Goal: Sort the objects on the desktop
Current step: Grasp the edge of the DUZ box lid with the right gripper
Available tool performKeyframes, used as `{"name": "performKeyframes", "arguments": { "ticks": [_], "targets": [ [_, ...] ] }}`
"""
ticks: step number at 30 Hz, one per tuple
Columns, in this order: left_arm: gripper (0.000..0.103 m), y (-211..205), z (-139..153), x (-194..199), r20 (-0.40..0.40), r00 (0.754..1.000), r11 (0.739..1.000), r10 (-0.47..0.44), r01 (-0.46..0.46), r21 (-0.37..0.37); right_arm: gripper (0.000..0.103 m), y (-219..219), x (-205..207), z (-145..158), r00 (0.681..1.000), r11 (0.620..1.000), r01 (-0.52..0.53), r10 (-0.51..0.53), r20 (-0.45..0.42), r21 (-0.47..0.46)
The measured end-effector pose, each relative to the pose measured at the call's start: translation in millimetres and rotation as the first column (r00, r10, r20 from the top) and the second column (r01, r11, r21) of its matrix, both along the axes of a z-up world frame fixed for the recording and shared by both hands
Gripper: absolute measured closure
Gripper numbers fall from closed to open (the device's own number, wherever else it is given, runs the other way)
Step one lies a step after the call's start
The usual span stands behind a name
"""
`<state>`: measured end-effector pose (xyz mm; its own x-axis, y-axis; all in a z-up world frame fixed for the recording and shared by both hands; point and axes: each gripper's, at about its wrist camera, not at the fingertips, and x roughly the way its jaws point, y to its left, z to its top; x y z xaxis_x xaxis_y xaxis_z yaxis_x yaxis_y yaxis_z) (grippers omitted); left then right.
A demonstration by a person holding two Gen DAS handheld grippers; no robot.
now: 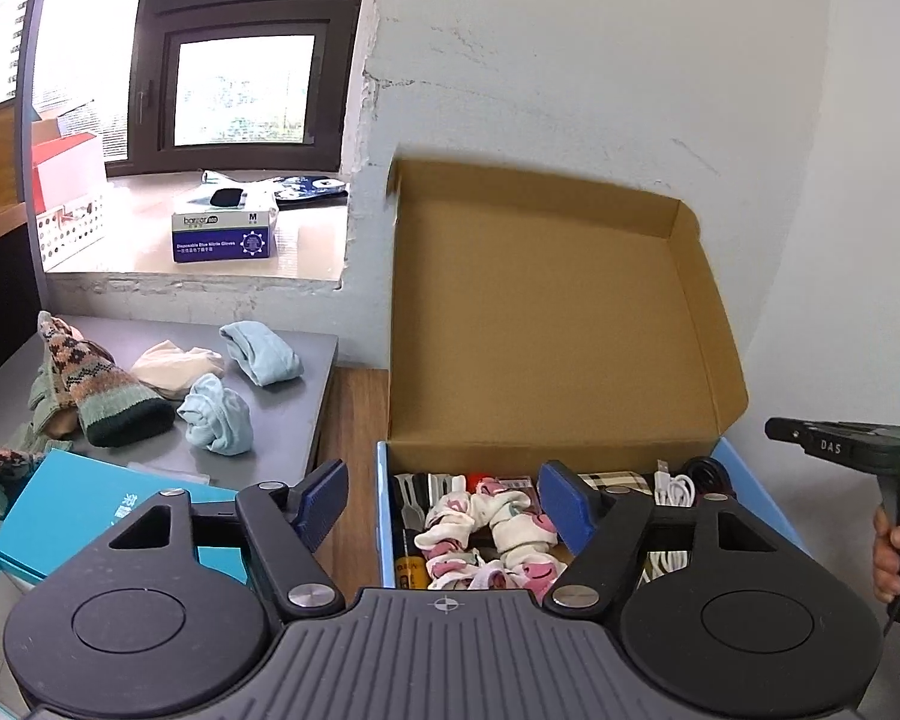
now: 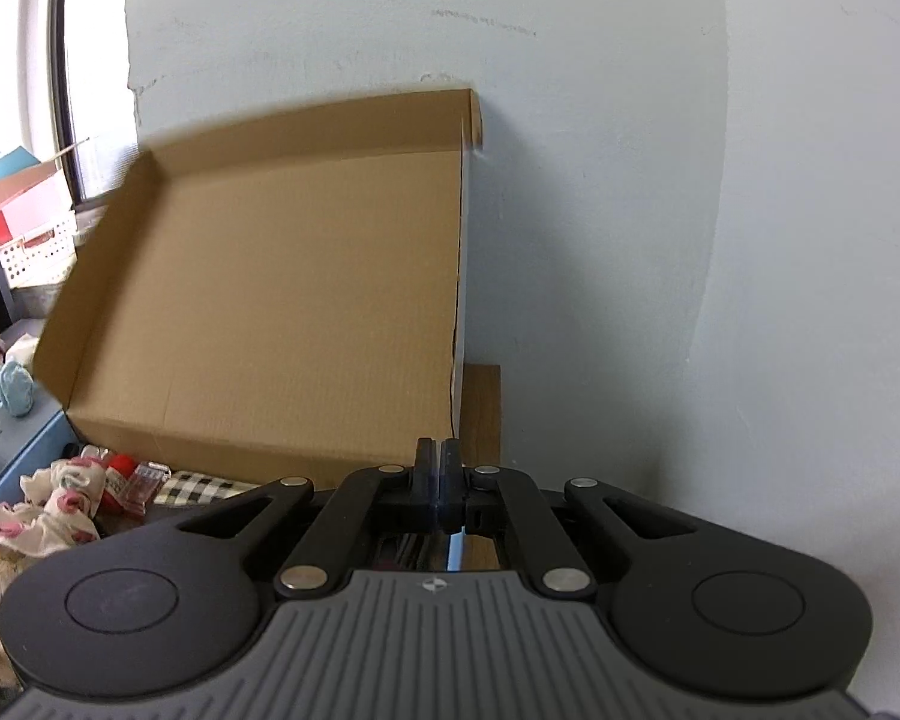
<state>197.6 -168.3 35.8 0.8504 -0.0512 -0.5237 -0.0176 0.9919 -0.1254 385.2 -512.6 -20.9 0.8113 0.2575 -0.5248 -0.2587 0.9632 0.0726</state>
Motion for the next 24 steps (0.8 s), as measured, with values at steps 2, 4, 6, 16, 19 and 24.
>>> {"name": "performKeyframes", "arguments": {
  "ticks": [2,4,6,16,19,24],
  "targets": [
    [0.030,0.2,0.2,-0.6,-0.002,1.000,1.000,0.000,0.000,-0.001,0.101,-1.3,-0.8,2.2,1.000,1.000,0.000,0.000,-0.003,0.002],
    [0.030,0.3,0.0,-0.9,-0.006,1.000,1.000,-0.002,0.002,-0.005,0.100,-2.6,-1.5,5.7,1.000,1.000,0.000,0.000,-0.005,0.007],
    [0.030,0.6,-0.3,0.6,-0.010,1.000,1.000,-0.005,0.005,-0.008,0.099,-3.9,-2.3,9.1,1.000,1.000,0.000,0.001,-0.008,0.012],
    [0.030,11.4,-8.6,47.4,-0.035,0.999,1.000,0.007,-0.008,-0.012,0.064,1.6,21.2,23.4,1.000,1.000,-0.015,0.015,0.013,-0.004],
    [0.031,14.2,-12.5,62.6,-0.046,0.999,1.000,0.015,-0.015,-0.012,0.062,4.5,32.5,23.7,1.000,1.000,-0.019,0.019,0.013,-0.015],
    [0.031,14.6,-18.8,72.1,-0.063,0.998,1.000,0.011,-0.012,-0.018,0.062,9.1,56.6,19.4,1.000,1.000,-0.020,0.020,-0.002,-0.017]
  ]
}}
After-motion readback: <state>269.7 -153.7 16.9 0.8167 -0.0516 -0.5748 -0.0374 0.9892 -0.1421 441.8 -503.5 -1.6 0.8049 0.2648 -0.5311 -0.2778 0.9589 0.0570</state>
